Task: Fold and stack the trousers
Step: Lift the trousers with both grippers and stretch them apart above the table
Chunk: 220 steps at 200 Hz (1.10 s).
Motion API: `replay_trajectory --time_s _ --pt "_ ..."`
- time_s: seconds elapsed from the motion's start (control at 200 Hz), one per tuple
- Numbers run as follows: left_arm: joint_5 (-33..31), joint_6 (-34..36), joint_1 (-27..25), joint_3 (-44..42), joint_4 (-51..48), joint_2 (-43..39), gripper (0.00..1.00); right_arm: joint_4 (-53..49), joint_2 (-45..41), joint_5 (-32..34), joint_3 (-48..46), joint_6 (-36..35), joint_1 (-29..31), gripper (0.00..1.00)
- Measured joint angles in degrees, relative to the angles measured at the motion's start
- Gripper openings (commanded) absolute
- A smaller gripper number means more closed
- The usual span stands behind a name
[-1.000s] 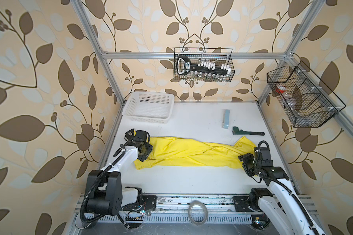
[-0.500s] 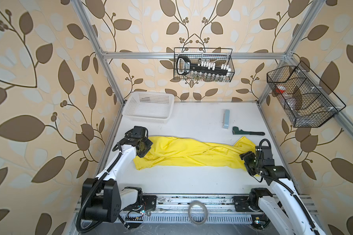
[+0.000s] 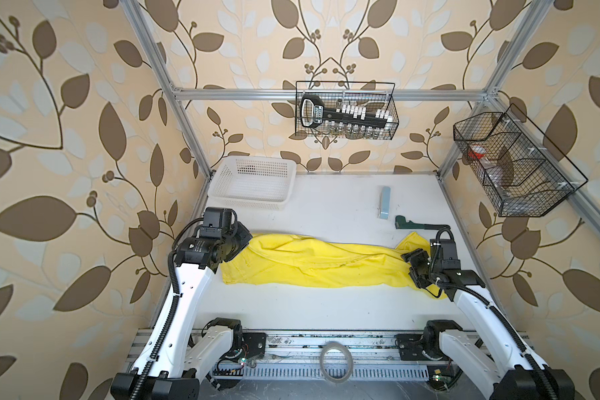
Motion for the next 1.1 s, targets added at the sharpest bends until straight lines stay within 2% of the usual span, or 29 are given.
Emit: replay_trajectory --time_s 0.175,0.315,0.45,0.605,0.745,0.835,0.96,1.1 --pt "0.04 1.9 0.0 0.0 -1.49 -3.19 0.0 4.0 5.33 -2.36 -0.63 0.5 -2.64 0.66" --pt "-0.46 3.02 0.0 0.0 -2.38 -5.33 0.0 5.22 8.28 -3.21 -1.64 1.01 -3.72 0.57" --pt "-2.38 4.17 0.0 0.02 -3.91 -7.06 0.0 6.14 8.61 -3.87 -3.17 1.51 -4.87 0.42" --pt "-3.78 5.29 0.0 0.02 -4.55 -6.97 0.0 5.57 7.78 -4.04 -3.67 0.83 -5.31 0.19" --pt "-5.38 6.38 0.0 0.11 -4.52 -5.49 0.0 2.69 3.45 -3.54 -3.06 -0.04 -6.01 0.11" --pt "-6.12 7.32 0.0 1.18 -4.46 -3.91 0.0 0.42 0.96 -3.28 -1.62 -1.27 -7.32 0.01" --pt "-6.27 8.61 0.0 3.85 -3.23 -0.98 0.0 -1.7 -0.02 -2.27 3.26 -3.21 -8.24 0.0" --pt "-6.21 10.86 0.0 8.98 -1.77 4.98 0.0 -2.01 3.67 -0.48 13.66 -7.1 -8.35 0.0"
